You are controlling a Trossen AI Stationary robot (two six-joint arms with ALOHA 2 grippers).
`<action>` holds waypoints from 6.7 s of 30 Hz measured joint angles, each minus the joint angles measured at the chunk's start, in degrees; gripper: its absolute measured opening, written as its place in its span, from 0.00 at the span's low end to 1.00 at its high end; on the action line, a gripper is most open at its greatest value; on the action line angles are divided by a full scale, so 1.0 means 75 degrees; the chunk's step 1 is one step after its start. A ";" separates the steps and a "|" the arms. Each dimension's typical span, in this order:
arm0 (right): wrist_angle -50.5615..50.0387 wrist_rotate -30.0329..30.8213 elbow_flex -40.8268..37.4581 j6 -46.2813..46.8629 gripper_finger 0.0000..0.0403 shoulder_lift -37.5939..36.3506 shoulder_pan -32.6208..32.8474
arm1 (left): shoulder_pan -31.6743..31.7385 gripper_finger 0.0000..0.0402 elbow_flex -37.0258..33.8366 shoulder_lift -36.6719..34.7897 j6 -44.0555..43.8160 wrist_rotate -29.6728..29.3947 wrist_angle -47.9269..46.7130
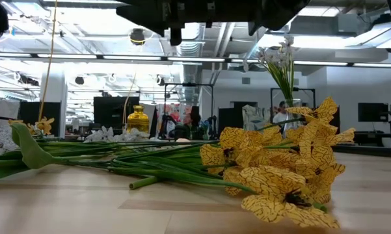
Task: Sort flowers into vase by color
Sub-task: Put the middle yellow flowers into the bottom transparent vase, then put the top right pink tulip into the yellow vase
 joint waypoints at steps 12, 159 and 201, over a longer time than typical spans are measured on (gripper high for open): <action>0.0000 0.0124 0.0000 0.0000 0.53 0.0000 -0.0020 | 0.0000 0.37 0.0768 -0.0003 -0.0442 0.0427 -0.1868; -1.0254 0.0967 -0.0671 1.1835 0.53 -0.1874 -0.0072 | 0.9157 0.36 0.0865 -0.0172 0.4014 0.3195 0.0093; -0.8002 0.0746 -0.0746 1.2676 0.19 -0.0146 0.0659 | 0.9154 0.36 0.0865 -0.0181 0.4014 0.3190 0.0025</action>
